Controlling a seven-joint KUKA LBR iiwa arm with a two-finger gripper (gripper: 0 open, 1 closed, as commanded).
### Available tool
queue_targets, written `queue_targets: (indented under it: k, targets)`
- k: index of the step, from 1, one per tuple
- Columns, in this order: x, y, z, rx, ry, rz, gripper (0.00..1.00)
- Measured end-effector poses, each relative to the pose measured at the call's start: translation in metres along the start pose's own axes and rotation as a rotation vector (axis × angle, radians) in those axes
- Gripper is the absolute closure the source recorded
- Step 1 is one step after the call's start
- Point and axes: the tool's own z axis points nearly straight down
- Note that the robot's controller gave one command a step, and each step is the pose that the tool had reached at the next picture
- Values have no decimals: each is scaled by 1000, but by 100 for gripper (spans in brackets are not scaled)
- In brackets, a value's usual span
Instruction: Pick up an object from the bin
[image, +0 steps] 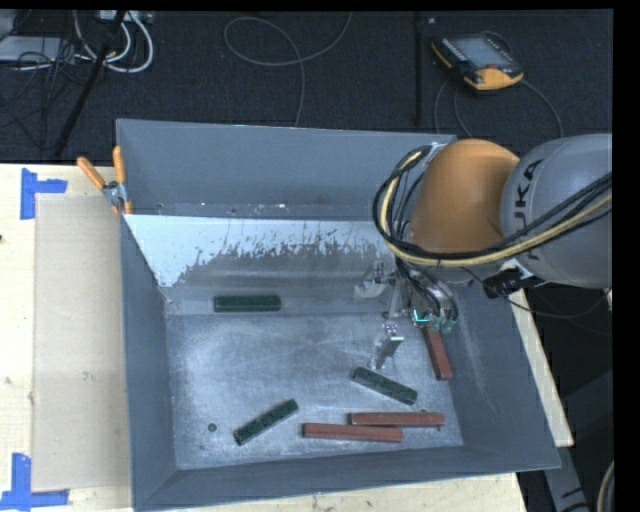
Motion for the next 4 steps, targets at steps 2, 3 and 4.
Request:
queue_targets:
  k: [2,3,4]
  targets:
    - [45,-42,64,0,-7,36,100]
    - [45,-42,64,0,-7,36,100]
    - [43,-41,-23,0,-4,27,0]
